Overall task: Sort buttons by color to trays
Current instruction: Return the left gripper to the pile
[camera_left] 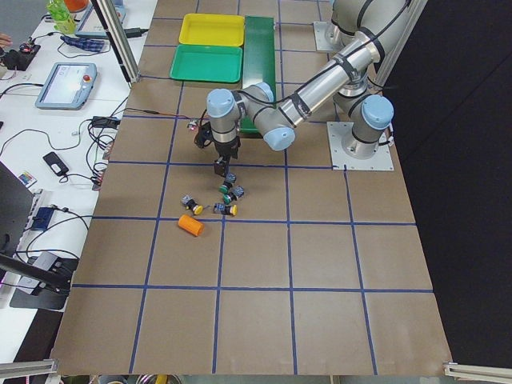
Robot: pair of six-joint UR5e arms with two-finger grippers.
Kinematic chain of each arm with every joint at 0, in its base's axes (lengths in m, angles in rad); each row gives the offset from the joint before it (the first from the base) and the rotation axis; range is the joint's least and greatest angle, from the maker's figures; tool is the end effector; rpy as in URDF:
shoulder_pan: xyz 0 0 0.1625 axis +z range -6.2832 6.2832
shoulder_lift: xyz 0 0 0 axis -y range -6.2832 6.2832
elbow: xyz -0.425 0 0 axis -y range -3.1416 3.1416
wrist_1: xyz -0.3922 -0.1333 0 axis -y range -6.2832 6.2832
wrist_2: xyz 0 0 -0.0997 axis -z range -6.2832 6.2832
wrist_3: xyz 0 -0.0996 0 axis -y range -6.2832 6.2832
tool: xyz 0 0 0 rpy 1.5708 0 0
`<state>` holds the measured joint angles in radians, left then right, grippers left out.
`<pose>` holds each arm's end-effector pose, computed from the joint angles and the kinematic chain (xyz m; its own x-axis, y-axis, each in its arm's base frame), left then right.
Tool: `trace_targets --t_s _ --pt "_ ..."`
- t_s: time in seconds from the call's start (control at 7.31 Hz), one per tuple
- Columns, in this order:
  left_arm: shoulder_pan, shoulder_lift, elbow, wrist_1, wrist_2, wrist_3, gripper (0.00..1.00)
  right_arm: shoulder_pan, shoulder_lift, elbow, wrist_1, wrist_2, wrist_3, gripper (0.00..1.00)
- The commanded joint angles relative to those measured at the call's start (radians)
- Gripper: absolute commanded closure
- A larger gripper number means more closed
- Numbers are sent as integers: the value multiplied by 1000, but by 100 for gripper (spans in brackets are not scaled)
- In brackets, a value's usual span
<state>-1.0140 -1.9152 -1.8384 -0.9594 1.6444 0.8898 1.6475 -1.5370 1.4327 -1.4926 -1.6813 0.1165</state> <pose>0.1912 -0.5455 0.2378 -0.9436 0.3278 -0.0458 0.3251 0.9439 0.0575 0.1608 -0.4958 0.5317 -0.9934 0.0431 0.1065 0.0391 0.9985 -0.0387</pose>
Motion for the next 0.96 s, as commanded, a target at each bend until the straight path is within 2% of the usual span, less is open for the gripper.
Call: trace_targets --t_s 0.0,0.27,0.41,0.82 --pt "15 -57 1 82 -6 -18 0 2 0 0 -2 0 0 0" --pt "15 -79 -1 82 -21 -52 0 2 0 0 0 0 0 0" --pt "15 -77 -1 87 -62 -40 0 2 0 0 0 2 0 0" --pt "15 -94 -16 85 -69 -37 0 3 -2 0 -2 0 0 0"
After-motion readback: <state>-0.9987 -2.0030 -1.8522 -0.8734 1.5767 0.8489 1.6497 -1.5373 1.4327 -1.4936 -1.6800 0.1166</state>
